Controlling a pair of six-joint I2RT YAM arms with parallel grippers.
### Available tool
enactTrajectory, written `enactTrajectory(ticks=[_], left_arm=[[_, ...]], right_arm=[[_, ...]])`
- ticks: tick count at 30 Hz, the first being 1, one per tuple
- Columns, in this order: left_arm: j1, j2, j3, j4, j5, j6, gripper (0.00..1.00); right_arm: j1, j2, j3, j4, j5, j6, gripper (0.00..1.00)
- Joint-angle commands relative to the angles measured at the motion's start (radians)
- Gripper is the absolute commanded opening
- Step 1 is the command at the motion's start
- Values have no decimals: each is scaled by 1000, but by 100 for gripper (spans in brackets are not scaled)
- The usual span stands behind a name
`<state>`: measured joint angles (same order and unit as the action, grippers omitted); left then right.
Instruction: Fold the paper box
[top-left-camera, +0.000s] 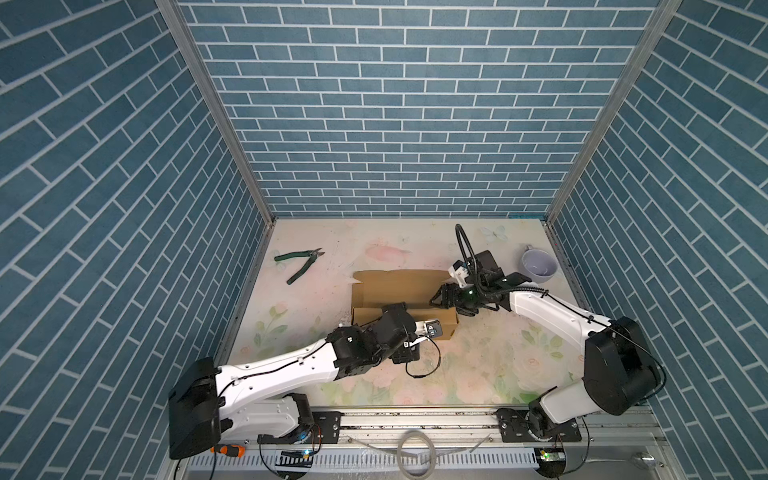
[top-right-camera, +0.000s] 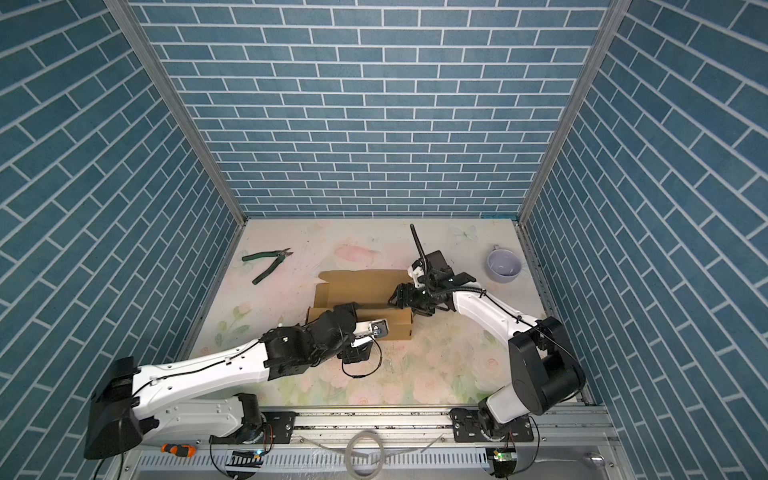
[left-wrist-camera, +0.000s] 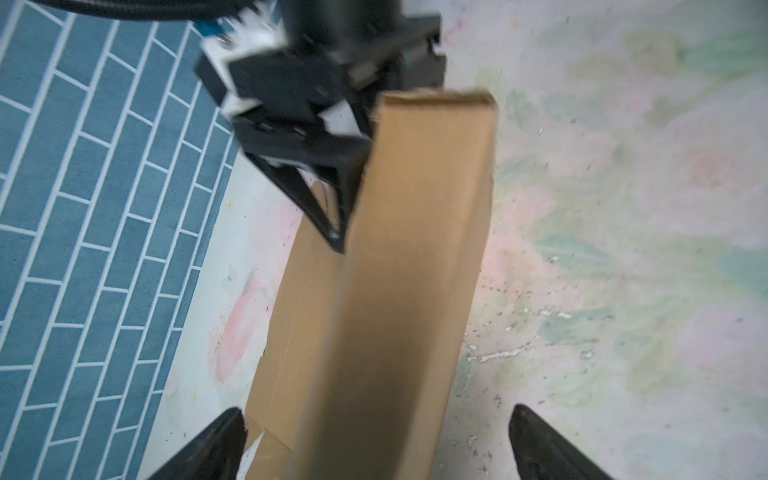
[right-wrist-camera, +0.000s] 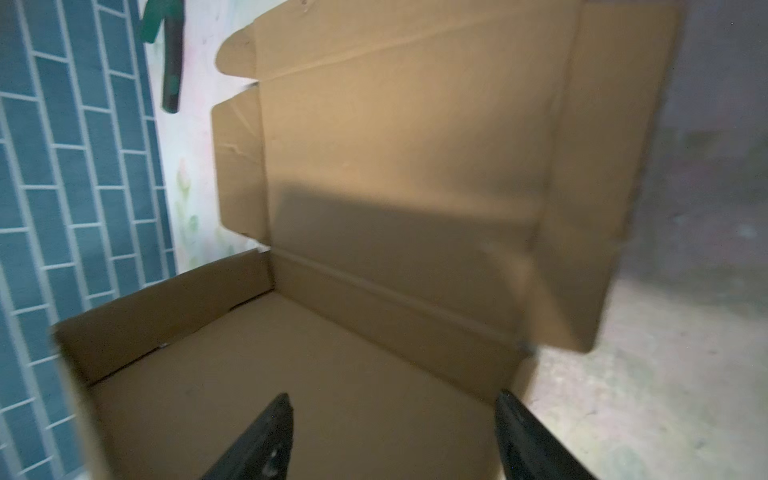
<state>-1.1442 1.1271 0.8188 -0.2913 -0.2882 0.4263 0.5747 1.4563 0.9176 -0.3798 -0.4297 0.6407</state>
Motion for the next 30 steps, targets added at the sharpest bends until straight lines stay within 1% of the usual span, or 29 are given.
enactTrajectory(ticks=[1,4,6,7,9,10,11,13,14,15,17,18,20,21,22,24,26,28,30], left_arm=[[-11,-66,-27,-68,-18,-148,100],[-25,-129,-30,-129,-47,-207,100],[-26,-187,-22,-153,-60,-278,100],[-26,-219,-9,-169,-89,-332,100],[-20,-272,40,-238,-188,-462,100],[-15,-292,64,-268,-215,-498,100],[-6,-310,88,-300,-232,-532,100],[37,-337,119,-346,-222,-599,100],[82,-345,132,-369,-188,-644,99],[143,-347,143,-390,-124,-689,99],[250,-339,163,-430,-37,-779,98],[301,-330,178,-460,-16,-822,97],[391,-311,207,-500,15,-854,98],[448,-296,222,-509,40,-860,98],[508,-277,232,-504,92,-858,99],[646,-203,246,-462,254,-849,100],[710,-110,263,-417,336,-804,100],[761,2,292,-388,387,-743,100],[812,122,328,-361,467,-705,100]], right_arm=[[48,-95,-120,94,218,-55,76],[93,-154,-211,185,307,-71,76],[109,-162,-243,220,336,-83,76],[113,-159,-251,224,360,-86,76],[131,-160,-252,220,391,-104,76],[137,-163,-246,204,409,-107,77],[138,-167,-227,166,416,-103,78],[135,-199,-192,118,422,-102,81],[130,-222,-173,98,425,-89,84],[109,-237,-152,75,405,-71,85],[41,-240,-101,19,349,-53,86],[-2,-233,-73,-14,299,-53,87],[-97,-195,-13,-107,220,-52,88],[-142,-160,17,-157,171,-53,88],[-167,-129,33,-189,143,-56,88],[-207,-75,25,-199,107,-42,88],[-236,-29,23,-171,62,-11,85],[-240,18,48,-146,59,-4,83],[-240,74,81,-133,47,-2,80]])
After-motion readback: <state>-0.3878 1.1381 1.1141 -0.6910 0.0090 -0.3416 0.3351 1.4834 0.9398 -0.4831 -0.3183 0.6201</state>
